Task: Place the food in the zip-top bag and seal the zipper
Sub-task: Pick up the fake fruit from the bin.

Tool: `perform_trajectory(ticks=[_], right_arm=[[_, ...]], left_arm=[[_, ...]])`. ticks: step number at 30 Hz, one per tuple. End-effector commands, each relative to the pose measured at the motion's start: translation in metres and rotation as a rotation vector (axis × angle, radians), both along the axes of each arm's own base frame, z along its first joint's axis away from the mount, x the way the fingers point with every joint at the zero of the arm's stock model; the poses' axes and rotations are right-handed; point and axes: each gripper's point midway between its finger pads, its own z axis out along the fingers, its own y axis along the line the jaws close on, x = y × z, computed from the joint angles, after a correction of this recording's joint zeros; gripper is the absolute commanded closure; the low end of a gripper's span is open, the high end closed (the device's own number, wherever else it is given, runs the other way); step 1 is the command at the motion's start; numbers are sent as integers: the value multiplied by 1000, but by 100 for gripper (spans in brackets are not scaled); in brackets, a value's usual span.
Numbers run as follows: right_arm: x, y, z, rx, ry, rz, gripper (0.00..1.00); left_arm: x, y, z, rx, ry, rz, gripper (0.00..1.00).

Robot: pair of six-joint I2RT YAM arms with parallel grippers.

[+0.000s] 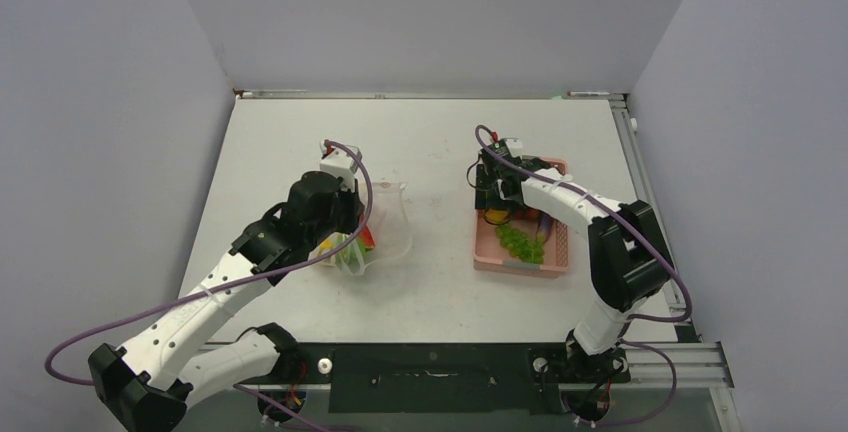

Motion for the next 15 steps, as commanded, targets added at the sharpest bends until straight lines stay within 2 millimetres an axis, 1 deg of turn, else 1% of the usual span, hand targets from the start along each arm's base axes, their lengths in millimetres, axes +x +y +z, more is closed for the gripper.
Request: perform_trajectory(ticks=[1,4,6,7,10,12,15], right_arm=[[12,0,-4,9,-28,-4,33],[11,-2,-11,12,-15,-7,32],[11,-2,-12,15,-16,-7,33],[11,-2,-12,17,-20,-7,36],[11,-4,-10,18,-25,-6,39],[11,-4,-8,21,-30,-4,43],[11,-4,-6,25,-38,-2,53]], left_arm=[[9,-4,12,-36,-39,2,100],[9,-4,11,-34,-34,1,100],[9,-5,10,-33,-32,1,100],[9,-5,10,-33,-32,2,100],[10,-5,9,-32,-30,2,100],[10,-5,10,-33,-30,2,100],[10,-4,9,-32,-29,3,100]])
